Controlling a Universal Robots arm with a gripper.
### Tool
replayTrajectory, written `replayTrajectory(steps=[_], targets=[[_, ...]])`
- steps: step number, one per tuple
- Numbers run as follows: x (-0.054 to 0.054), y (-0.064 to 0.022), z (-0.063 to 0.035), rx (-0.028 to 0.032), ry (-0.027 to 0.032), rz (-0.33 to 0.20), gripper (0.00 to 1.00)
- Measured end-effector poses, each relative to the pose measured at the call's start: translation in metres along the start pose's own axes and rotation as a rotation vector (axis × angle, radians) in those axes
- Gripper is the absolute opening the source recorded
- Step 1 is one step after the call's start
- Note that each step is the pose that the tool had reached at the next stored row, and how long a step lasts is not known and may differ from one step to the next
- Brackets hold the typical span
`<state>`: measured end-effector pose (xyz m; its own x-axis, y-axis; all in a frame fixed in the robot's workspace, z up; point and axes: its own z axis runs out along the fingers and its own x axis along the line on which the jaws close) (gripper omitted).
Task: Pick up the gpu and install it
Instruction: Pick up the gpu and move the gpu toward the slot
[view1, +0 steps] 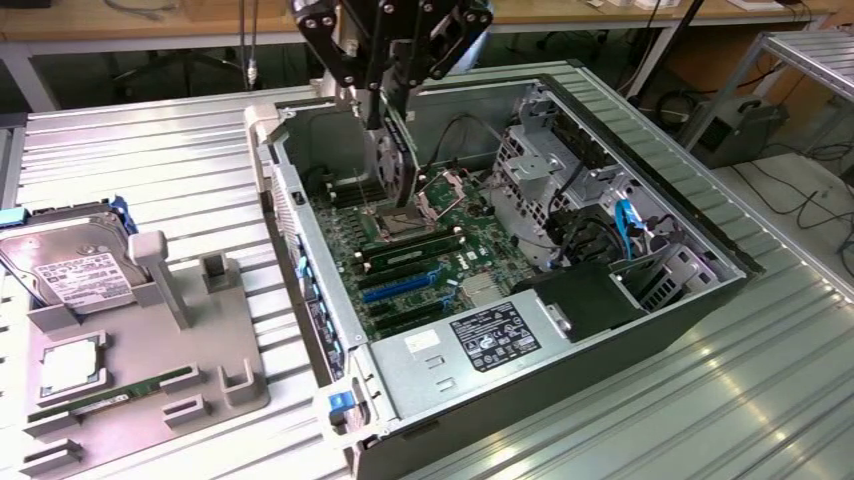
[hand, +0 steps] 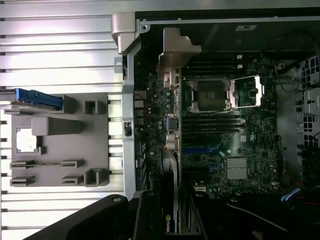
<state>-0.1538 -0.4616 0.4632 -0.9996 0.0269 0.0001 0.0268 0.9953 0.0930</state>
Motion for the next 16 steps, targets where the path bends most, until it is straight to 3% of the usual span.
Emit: replayTrajectory(steps=[7, 16], targets=[[-0.035, 0.0039, 0.0141, 0.0121, -0.0002, 0.000, 0.26], [-0.078, 0.0136, 0.0327, 0.0224, -0.0004, -0.001, 0.26]])
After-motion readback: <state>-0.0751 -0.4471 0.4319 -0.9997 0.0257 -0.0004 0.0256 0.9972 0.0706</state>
